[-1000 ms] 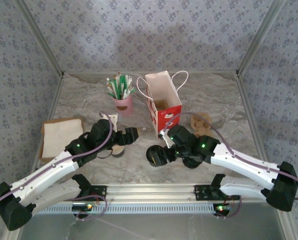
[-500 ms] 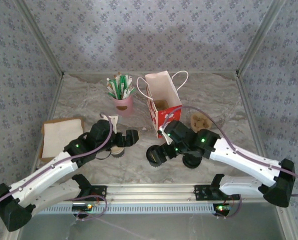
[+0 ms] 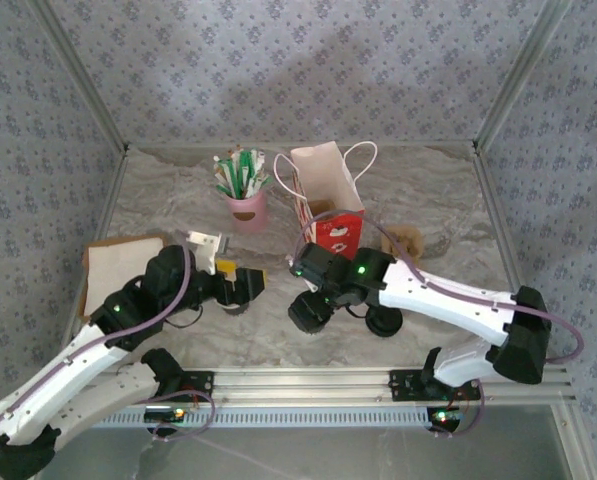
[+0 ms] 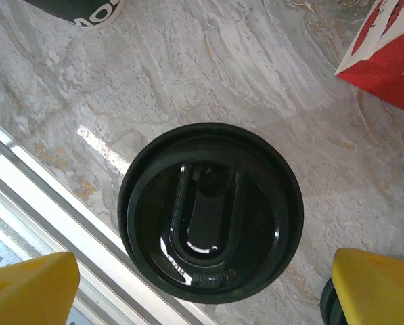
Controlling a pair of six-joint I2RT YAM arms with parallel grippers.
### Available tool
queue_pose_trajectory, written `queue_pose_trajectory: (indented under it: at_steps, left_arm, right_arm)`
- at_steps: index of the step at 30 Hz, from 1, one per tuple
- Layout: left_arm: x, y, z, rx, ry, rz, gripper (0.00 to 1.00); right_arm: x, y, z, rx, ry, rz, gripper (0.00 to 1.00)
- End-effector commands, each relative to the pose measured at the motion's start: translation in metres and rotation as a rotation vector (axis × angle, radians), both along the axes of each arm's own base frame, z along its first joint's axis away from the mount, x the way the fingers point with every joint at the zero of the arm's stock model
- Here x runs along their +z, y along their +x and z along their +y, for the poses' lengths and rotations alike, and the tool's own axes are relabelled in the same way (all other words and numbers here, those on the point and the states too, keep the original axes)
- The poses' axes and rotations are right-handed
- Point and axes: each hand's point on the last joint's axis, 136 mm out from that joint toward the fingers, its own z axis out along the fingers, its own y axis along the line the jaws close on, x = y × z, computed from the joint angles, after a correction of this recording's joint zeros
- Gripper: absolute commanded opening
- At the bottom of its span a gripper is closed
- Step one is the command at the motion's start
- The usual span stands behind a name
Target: Pack the takeout coffee
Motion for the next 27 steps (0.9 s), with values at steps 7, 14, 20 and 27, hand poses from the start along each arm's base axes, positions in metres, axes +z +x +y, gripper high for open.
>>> queue_pose_trajectory:
  at_steps: [7, 14, 20, 27]
  left_arm:
    - [-0.005, 0.000, -0.001, -0.015, 0.018, 0.002, 0.99]
    - [-0.006, 0.000, -0.001, -0.014, 0.015, 0.003, 0.99]
    - [-0.006, 0.001, -0.002, -0.014, 0.017, 0.002, 0.99]
    - [-0.007, 0.001, -0.002, -0.014, 0.015, 0.003, 0.99]
  right_arm:
    - [-0.004, 0.006, -0.003, 0.011, -0.111, -0.031, 0.98]
    - [-0.008, 0.007, 0.001, 0.025, -0.142, -0.032, 0.98]
    - [-0.010, 0.005, 0.005, 0.038, -0.155, -0.033, 0.95]
    - [-0.015, 0.003, 0.007, 0.047, -0.176, -0.026, 0.90]
